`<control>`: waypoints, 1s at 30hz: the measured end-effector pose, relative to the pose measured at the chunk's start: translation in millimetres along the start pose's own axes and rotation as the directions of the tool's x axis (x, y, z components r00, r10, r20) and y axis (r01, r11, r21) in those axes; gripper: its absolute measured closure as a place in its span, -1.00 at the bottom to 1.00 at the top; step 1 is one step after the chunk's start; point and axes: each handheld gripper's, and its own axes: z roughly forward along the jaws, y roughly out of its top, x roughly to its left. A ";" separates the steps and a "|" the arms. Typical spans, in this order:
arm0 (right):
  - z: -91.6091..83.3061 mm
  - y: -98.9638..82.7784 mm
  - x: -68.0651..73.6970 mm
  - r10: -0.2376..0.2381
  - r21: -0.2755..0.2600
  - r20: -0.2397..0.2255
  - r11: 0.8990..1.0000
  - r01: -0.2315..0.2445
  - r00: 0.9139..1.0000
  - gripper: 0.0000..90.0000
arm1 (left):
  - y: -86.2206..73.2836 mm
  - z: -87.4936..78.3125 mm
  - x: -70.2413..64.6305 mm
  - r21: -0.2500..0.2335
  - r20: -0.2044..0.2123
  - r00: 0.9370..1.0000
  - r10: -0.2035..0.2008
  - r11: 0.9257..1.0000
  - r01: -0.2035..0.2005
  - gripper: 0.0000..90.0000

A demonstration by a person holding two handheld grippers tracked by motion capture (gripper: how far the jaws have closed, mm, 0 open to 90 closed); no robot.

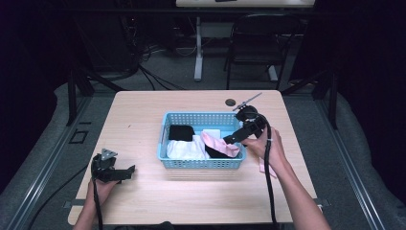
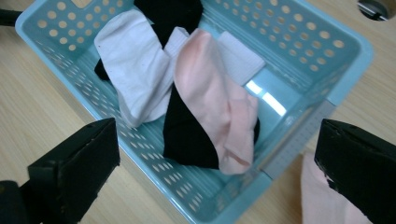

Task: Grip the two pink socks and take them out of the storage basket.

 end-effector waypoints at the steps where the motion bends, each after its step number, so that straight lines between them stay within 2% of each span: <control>1: 3.8 2.6 2.3 -0.008 0.007 0.000 1.000 0.008 1.000 -1.00 | 0.0 0.0 0.0 0.000 0.001 1.000 0.000 1.000 0.000 -0.99; 2: 12.1 7.4 5.2 -0.021 0.026 -0.012 0.999 0.021 1.000 -0.98 | 0.0 0.0 0.0 0.000 0.000 1.000 0.000 1.000 0.000 -0.99; 4: 15.7 8.8 6.3 -0.022 0.033 -0.014 0.999 0.022 1.000 -0.97 | 0.0 0.0 0.0 0.000 0.000 1.000 0.000 1.000 0.000 -0.99; 11: 46.8 18.9 13.6 -0.040 0.100 -0.032 0.994 0.043 0.999 -0.89 | 0.0 0.0 0.0 -0.001 0.000 1.000 0.000 1.000 0.000 -0.99; 14: 58.2 20.5 13.3 -0.037 0.127 -0.026 0.991 0.040 0.999 -0.82 | 0.0 0.0 0.0 0.000 0.000 1.000 0.000 1.000 0.000 -0.99; 16: 71.1 21.6 11.0 -0.028 0.170 -0.016 0.985 0.030 0.999 -0.75 | 0.0 0.0 0.0 0.000 0.000 1.000 -0.001 1.000 0.001 -0.99; 19: 78.6 21.1 9.5 -0.025 0.179 -0.003 0.984 0.025 1.000 -0.69 | 0.0 0.0 0.0 0.000 0.000 1.000 0.000 1.000 0.000 -0.99; 25: 97.9 19.0 4.6 -0.014 0.235 0.019 0.972 0.009 1.000 -0.67 | 0.0 0.0 0.1 0.000 0.001 1.000 0.000 1.000 0.000 -0.99; 27: 101.6 17.8 4.7 0.000 0.224 0.032 0.974 -0.007 0.999 -0.64 | 0.0 0.0 0.1 0.000 0.000 1.000 0.000 1.000 0.000 -0.99; 28: 102.7 18.4 3.1 -0.011 0.248 0.032 0.969 0.003 0.999 -0.63 | 0.0 0.0 0.1 0.000 0.000 1.000 0.000 1.000 0.000 -0.99; 30: 107.0 17.5 3.0 0.005 0.244 0.046 0.970 -0.016 0.999 -0.60 | 0.0 0.0 0.1 0.000 0.000 1.000 0.000 1.000 0.000 -0.99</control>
